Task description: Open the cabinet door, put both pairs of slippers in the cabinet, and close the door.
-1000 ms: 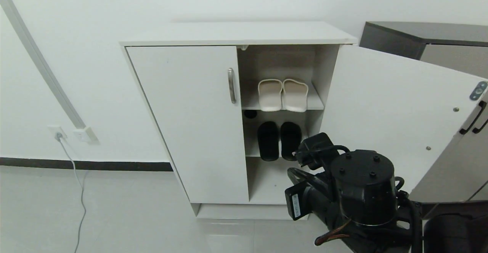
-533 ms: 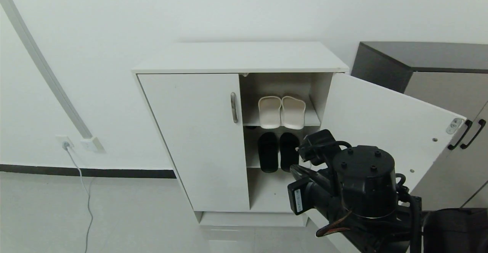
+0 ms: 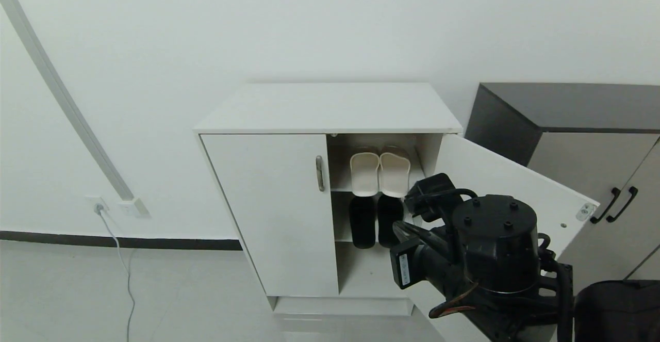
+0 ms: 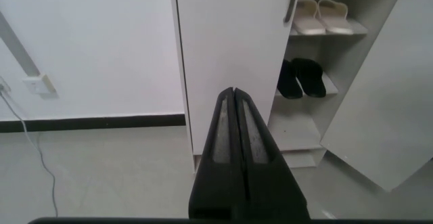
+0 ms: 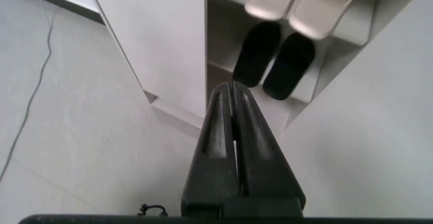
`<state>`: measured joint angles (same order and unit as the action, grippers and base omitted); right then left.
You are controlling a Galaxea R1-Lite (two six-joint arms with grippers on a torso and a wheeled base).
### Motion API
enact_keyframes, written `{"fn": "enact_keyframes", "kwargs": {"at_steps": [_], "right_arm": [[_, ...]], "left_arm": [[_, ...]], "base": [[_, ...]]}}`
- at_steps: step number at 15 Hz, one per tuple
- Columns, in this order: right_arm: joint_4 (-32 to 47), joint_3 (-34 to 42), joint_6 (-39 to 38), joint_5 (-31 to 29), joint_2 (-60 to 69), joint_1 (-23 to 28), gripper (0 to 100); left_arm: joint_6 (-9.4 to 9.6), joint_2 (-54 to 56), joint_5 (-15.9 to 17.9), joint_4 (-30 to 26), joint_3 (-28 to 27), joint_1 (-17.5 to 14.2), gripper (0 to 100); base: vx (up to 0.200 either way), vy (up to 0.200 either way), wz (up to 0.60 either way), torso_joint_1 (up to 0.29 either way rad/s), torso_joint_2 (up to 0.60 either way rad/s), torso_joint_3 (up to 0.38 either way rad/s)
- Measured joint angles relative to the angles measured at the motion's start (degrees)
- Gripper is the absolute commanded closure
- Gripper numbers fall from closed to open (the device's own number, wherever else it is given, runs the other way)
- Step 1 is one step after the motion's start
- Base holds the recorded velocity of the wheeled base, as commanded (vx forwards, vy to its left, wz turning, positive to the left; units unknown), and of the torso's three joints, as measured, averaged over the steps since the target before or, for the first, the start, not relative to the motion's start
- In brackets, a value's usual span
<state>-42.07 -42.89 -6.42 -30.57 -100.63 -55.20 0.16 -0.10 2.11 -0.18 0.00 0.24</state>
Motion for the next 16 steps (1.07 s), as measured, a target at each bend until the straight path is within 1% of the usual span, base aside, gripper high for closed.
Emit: {"fn": "enact_keyframes", "kwargs": {"at_steps": [5,12,15,16], "right_arm": [[0.1,0.5,0.0,0.0,0.6,0.0,100],[0.0,0.5,0.0,0.0,0.9,0.0,100],[0.1,0.7,0.5,0.1,1.1,1.0,100],[0.0,1.0,1.2,0.1,1.1,1.1,100]], "left_arm": [[0.0,0.0,0.0,0.0,0.0,0.0,100],[-0.02,0.0,0.0,0.0,0.0,0.0,100],[0.0,0.0,0.0,0.0,0.0,0.0,100],[0.02,0.0,0.0,0.0,0.0,0.0,100]], "base": [[0.0,0.0,0.0,0.22,-0.53,-0.316],[0.0,0.0,0.0,0.253,-0.58,-0.325],[0.0,0.0,0.0,0.198,-0.42,-0.23],[0.0,0.0,0.0,0.061,-0.13,-0.071]]}}
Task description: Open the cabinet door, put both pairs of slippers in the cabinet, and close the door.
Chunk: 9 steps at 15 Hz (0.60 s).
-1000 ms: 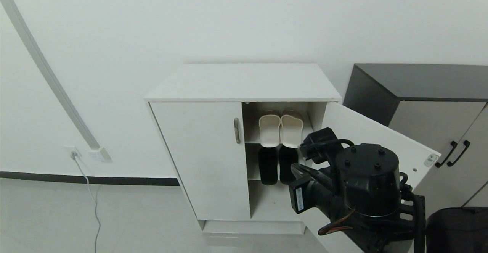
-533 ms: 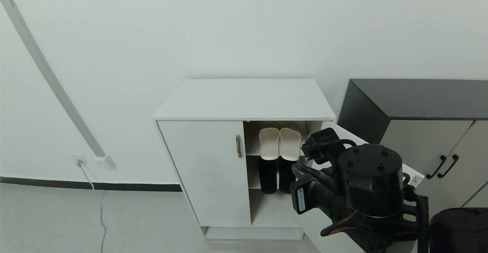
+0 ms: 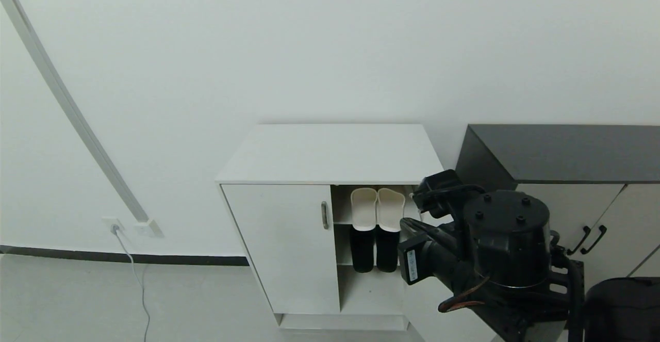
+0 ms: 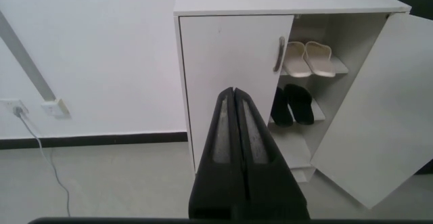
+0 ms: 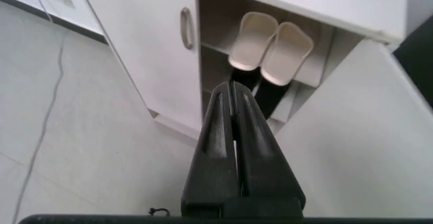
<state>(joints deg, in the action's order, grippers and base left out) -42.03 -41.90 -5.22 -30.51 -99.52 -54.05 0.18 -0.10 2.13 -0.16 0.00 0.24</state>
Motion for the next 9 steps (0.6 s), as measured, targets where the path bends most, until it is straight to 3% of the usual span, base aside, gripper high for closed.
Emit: {"fn": "enact_keyframes", "kwargs": {"at_steps": [6,9], "right_arm": [[0.0,0.8,0.9,1.3,0.0,0.3,100],[0.0,0.8,0.9,1.6,0.2,0.3,100]], "left_arm": [[0.0,0.0,0.0,0.0,0.0,0.0,100],[0.0,0.0,0.0,0.0,0.0,0.0,100]], "base": [[0.0,0.0,0.0,0.0,0.0,0.0],[0.0,0.0,-0.6,0.004,0.0,0.001]]}}
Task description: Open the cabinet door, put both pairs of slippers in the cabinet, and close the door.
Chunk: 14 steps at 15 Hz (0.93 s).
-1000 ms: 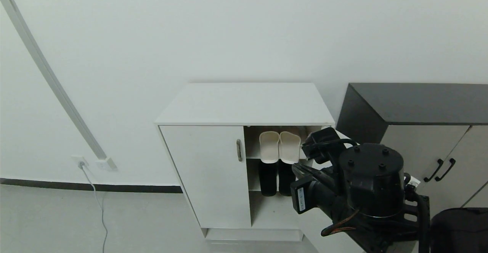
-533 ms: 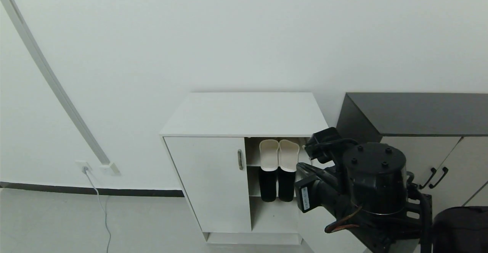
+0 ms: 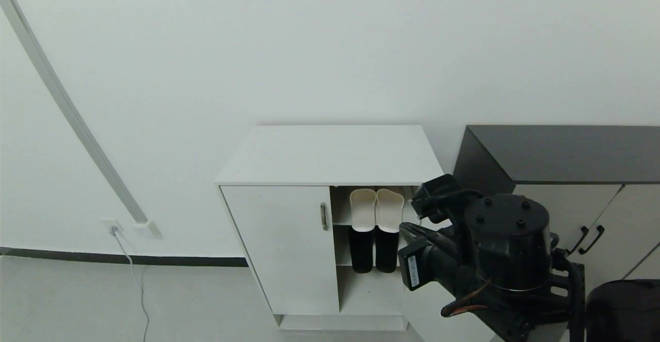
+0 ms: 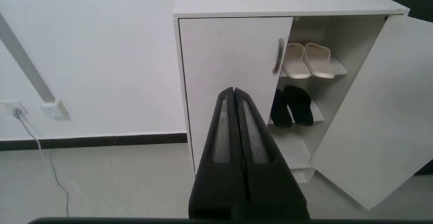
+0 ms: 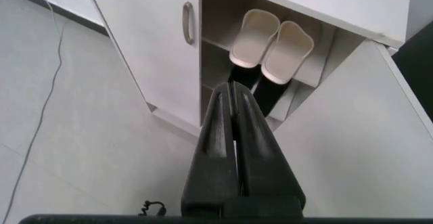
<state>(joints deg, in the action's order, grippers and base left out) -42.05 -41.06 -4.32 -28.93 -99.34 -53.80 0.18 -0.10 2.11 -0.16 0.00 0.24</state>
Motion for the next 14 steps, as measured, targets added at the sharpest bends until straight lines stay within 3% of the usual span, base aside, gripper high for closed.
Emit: {"fn": "enact_keyframes", "kwargs": {"at_steps": [3,10,14], "right_arm": [[0.0,0.0,0.0,0.0,0.2,0.1,100],[-2.1,0.3,0.7,0.0,0.2,1.5,100],[-2.1,0.5,1.1,0.1,0.1,1.5,100]], "left_arm": [[0.0,0.0,0.0,0.0,0.0,0.0,100],[0.0,0.0,0.0,0.0,0.0,0.1,100],[-0.07,0.0,0.0,0.0,0.0,0.0,100]], "base": [[0.0,0.0,-0.6,0.01,0.0,0.004],[0.0,0.0,0.0,0.0,0.0,0.0],[-0.2,0.0,0.0,0.01,0.0,0.001]]}}
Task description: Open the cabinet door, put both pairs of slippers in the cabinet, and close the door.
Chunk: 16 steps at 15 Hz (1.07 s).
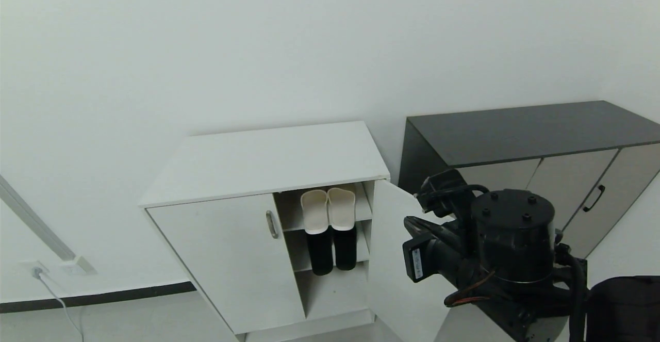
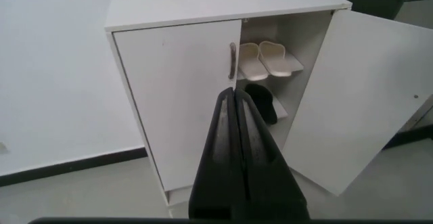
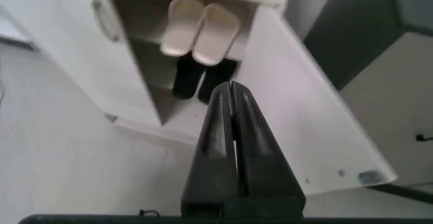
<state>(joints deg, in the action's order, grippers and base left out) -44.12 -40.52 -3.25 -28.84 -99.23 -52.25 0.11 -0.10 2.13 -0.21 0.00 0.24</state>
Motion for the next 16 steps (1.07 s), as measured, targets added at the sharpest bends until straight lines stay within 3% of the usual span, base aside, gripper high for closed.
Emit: {"fn": "enact_keyframes", "kwargs": {"at_steps": [5,8,12,16], "right_arm": [[-0.2,0.0,0.0,-0.1,-0.5,0.6,100],[-2.1,-1.5,1.9,0.1,-2.6,5.4,100],[6.3,-13.5,1.6,4.0,-6.6,16.1,100],[14.3,-25.1,-0.6,10.9,-10.6,22.3,100]], "left_arm": [[-0.01,0.0,0.0,0.0,0.0,0.0,100],[0.02,0.0,0.0,0.0,0.0,0.0,100],[-0.04,0.0,0.0,0.0,0.0,0.0,100],[-0.11,0.0,0.0,0.0,0.0,0.0,100]], "base": [[-0.2,0.0,0.0,-0.004,0.0,0.001],[0.0,0.0,0.0,0.0,0.0,0.0],[0.0,0.0,0.0,0.0,0.0,0.0],[0.0,0.0,0.0,0.0,0.0,0.0]]}}
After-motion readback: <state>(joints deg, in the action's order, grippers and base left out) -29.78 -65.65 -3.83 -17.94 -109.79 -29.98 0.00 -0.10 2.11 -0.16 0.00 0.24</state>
